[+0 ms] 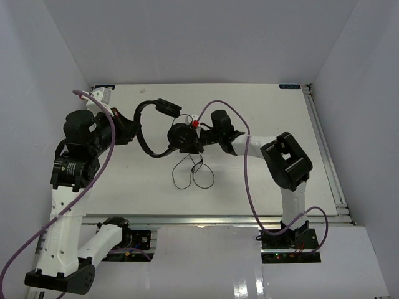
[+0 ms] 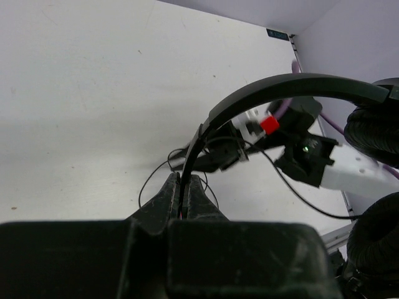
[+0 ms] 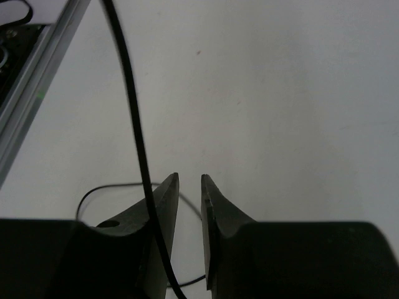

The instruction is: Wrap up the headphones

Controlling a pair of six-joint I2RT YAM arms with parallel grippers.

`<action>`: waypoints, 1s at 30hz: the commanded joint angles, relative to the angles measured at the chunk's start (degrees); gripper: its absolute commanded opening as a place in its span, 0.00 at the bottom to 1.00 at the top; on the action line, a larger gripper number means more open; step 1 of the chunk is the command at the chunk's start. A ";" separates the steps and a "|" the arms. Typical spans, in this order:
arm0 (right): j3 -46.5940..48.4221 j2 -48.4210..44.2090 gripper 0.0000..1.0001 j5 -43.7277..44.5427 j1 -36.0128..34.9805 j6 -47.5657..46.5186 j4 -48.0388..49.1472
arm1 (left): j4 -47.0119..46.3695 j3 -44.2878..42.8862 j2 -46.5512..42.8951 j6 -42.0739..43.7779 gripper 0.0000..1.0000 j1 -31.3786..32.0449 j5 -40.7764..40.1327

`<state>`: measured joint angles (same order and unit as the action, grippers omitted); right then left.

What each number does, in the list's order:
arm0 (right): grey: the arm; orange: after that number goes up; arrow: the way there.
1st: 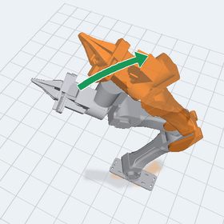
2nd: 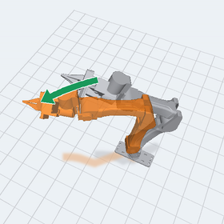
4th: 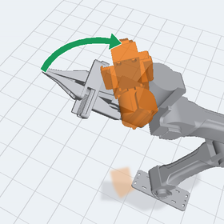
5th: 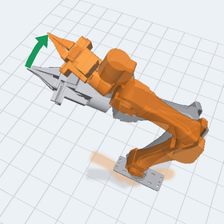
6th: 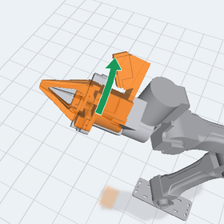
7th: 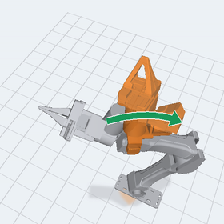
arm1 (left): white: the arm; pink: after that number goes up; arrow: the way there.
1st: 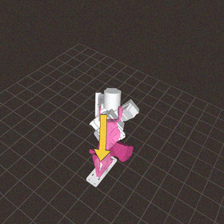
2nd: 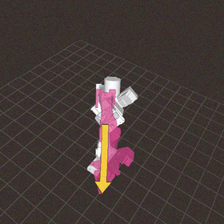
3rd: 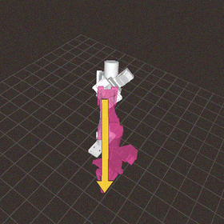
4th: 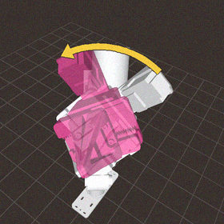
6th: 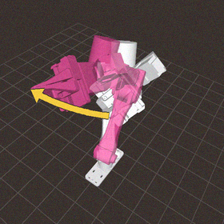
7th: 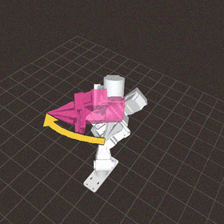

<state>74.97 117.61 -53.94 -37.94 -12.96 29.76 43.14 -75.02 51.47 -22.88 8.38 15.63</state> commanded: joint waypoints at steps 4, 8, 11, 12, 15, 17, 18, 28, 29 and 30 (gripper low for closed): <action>-16.56 -19.21 0.20 -2.97 0.32 -5.85 -2.01 | -9.46 -0.16 1.05 -6.96 0.00 0.09 -3.15; -21.11 -24.53 0.16 -3.70 0.32 -3.89 -3.47 | -13.13 -0.12 2.62 -9.35 0.00 0.14 -3.03; -21.49 -28.15 0.09 -1.65 -0.37 -1.44 -5.09 | -15.17 -0.70 4.44 -11.43 0.00 0.14 -4.58; -20.52 -29.00 0.08 0.11 -0.95 -1.52 -7.43 | -15.62 -0.95 5.08 -12.12 0.00 0.14 -6.14; -13.76 -29.84 0.08 12.04 -3.46 -5.37 -26.82 | -19.25 -0.92 7.47 -14.93 0.00 0.06 -10.41; -8.01 -29.14 0.08 19.61 -5.09 -9.21 -37.85 | -21.44 -1.14 10.30 -15.78 0.00 0.12 -13.42; -6.28 -29.10 0.08 23.36 -5.56 -10.40 -42.25 | -22.01 -1.45 11.73 -15.61 0.00 0.14 -14.44; -6.74 -43.62 0.08 64.22 -8.76 -29.02 -53.09 | -25.04 -3.38 29.84 1.40 0.00 2.20 -28.71; -6.44 -44.51 0.08 66.34 -9.23 -30.51 -52.61 | -25.24 -2.73 31.37 2.91 0.00 3.02 -29.62; -6.12 -45.24 0.08 68.56 -9.65 -32.15 -51.96 | -25.42 -1.98 32.99 4.19 0.00 3.96 -30.58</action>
<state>67.61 77.46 -2.84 -45.71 -35.47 -20.76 21.71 -77.58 82.17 -26.64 9.15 -9.19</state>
